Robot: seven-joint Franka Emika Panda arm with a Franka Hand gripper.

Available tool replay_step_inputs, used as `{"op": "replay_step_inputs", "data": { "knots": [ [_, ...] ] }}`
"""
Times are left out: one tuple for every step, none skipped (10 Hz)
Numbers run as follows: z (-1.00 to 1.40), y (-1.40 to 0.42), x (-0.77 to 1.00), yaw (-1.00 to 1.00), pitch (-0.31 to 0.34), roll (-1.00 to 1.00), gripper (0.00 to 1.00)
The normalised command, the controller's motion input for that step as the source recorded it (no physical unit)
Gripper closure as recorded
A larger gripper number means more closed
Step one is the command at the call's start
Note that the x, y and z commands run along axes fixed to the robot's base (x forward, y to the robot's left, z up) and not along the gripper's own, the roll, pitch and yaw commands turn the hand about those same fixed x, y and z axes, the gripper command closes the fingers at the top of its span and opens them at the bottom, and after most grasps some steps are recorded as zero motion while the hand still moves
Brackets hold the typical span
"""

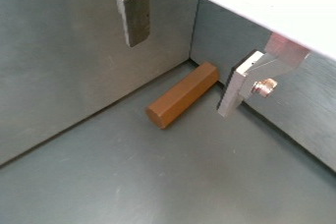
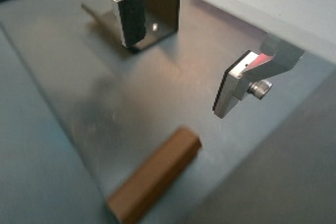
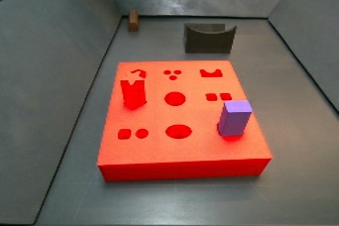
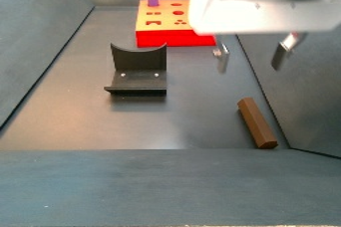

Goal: Pick up the hexagon object. Move up. Place the hexagon object on the fixture. Regrasp the hexagon object. Move to above the board. Insert the hexagon object.
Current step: Pick up the hexagon object.

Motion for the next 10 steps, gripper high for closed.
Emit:
{"op": "replay_step_inputs", "data": {
  "knots": [
    [-1.00,0.25,0.16,0.02,-0.027,0.00,0.00],
    [-1.00,0.28,0.29,0.03,0.000,0.00,0.00],
    [-1.00,0.28,0.30,0.04,0.000,0.00,0.00],
    [-1.00,0.29,0.31,0.06,0.000,0.00,0.00],
    [-1.00,0.29,0.29,0.09,0.000,0.00,0.00],
    [-1.00,0.20,0.21,0.08,0.000,0.00,0.00],
    [-1.00,0.08,0.09,0.08,0.000,0.00,0.00],
    [-1.00,0.00,-0.08,0.14,0.000,0.01,0.00],
    [-1.00,-0.01,-0.23,0.22,0.000,0.03,0.00],
    [-1.00,-0.02,-0.26,0.23,0.000,0.04,0.00]
  ]
}}
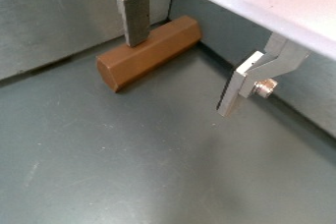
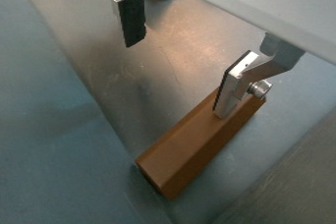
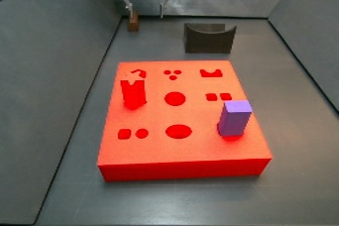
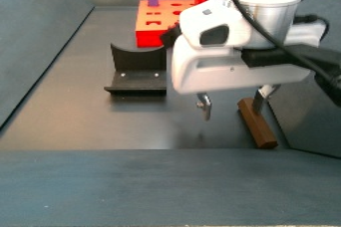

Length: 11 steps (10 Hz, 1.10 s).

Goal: Pick up the hexagon object. Move up. Place the hexagon object on the fixture. Regrasp the hexagon object. Move to above the board. Insert the hexagon object.
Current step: Pick up the hexagon object.

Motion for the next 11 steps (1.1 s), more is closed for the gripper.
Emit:
{"op": "replay_step_inputs", "data": {
  "knots": [
    [-1.00,-0.01,-0.25,0.21,0.000,0.03,0.00],
    [-1.00,0.00,-0.24,0.24,0.000,0.02,0.00],
    [-0.82,0.06,-0.45,0.32,-0.079,0.07,0.00],
    [-0.59,0.11,-0.59,0.31,-0.114,0.08,0.00],
    [-0.49,0.14,-0.52,0.26,-0.060,0.02,0.00],
    [-0.54,0.10,-0.50,0.23,-0.073,0.01,0.00],
    [-0.77,0.00,-0.30,0.18,-0.073,0.00,0.00],
    [-1.00,0.00,0.00,0.17,-0.073,-0.02,0.00],
    [-0.99,0.00,0.09,0.18,-0.050,-0.07,0.00],
    [-0.96,0.00,0.12,0.16,-0.046,-0.10,0.00],
    [-0.95,0.00,0.25,0.16,-0.044,-0.11,0.00]
  ]
}}
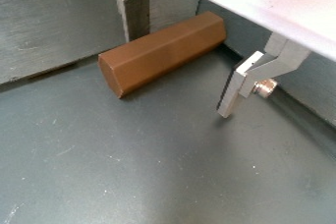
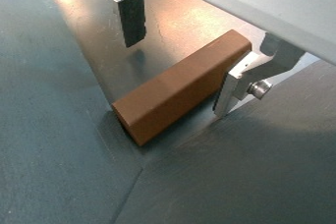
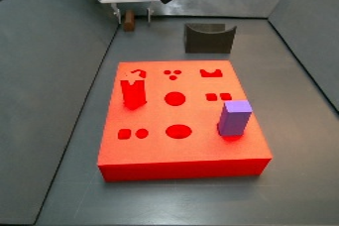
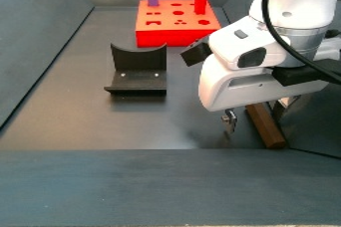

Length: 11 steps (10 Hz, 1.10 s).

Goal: Pick up the hexagon object. Move up. Place the hexagon object on the fixture. Regrasp the hexagon object. Move to above the board. Insert the hexagon object.
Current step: Pick up the hexagon object.

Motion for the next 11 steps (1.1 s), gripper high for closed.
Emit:
{"op": "replay_step_inputs", "data": {
  "knots": [
    [-0.67,0.11,0.56,0.06,0.089,-0.22,0.00],
    [-0.19,0.15,0.19,0.00,0.014,-0.17,0.00],
    [0.00,0.00,0.00,0.00,-0.023,0.00,0.00],
    [0.00,0.00,0.00,0.00,-0.010,0.00,0.00],
    [0.00,0.00,0.00,0.00,0.000,0.00,0.00],
    [0.00,0.00,0.00,0.00,0.000,0.00,1.00],
    [0.00,0.00,0.00,0.00,0.000,0.00,1.00],
    [0.00,0.00,0.00,0.00,0.000,0.00,1.00],
    [0.00,0.00,0.00,0.00,0.000,0.00,1.00],
    [0.00,0.00,0.00,0.00,0.000,0.00,1.00],
    [0.00,0.00,0.00,0.00,0.000,0.00,1.00]
  ]
}}
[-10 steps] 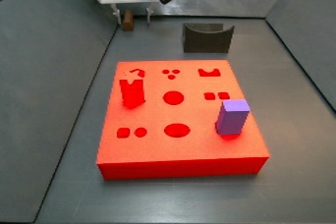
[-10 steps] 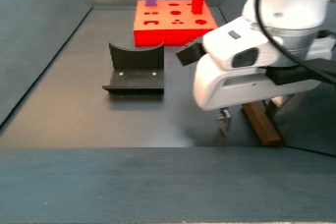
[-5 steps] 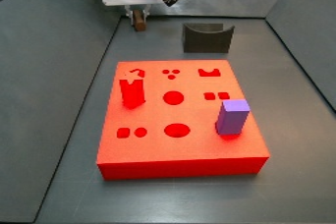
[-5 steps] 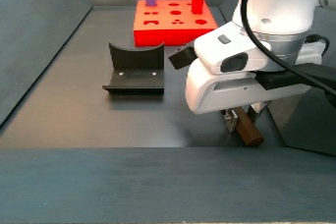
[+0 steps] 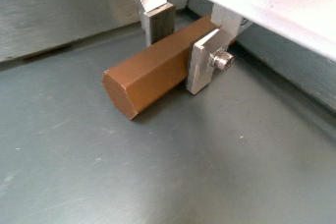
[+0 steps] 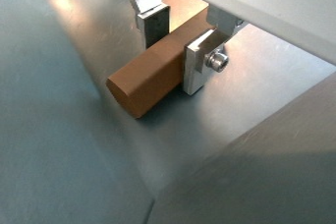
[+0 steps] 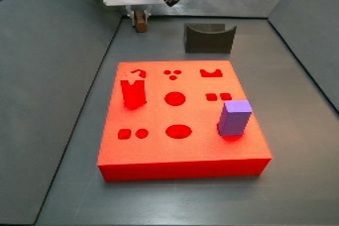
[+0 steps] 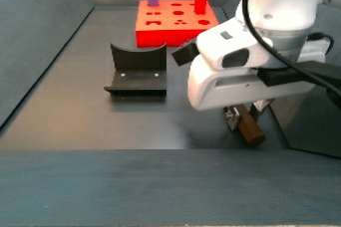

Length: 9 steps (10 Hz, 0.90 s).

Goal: Pick up the hexagon object. Move up. Place the hexagon object on the fixture. Regrasp the hexagon object. Move to above the board. Insert the hexagon object.
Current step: Pick up the hexagon object, then move up.

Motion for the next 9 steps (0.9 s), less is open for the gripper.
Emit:
{"op": "replay_step_inputs", "data": {
  "knots": [
    [0.00,0.00,0.00,0.00,0.000,0.00,1.00],
    [0.00,0.00,0.00,0.00,0.000,0.00,1.00],
    [0.00,0.00,0.00,0.00,0.000,0.00,1.00],
    [0.00,0.00,0.00,0.00,0.000,0.00,1.00],
    [0.00,0.00,0.00,0.00,0.000,0.00,1.00],
    [0.83,0.00,0.00,0.00,0.000,0.00,1.00],
    [0.80,-0.01,-0.04,0.03,0.019,0.00,1.00],
    [0.72,0.00,-0.05,0.02,0.030,0.00,1.00],
    [0.56,0.00,-0.05,0.01,0.042,0.02,1.00]
  ]
}}
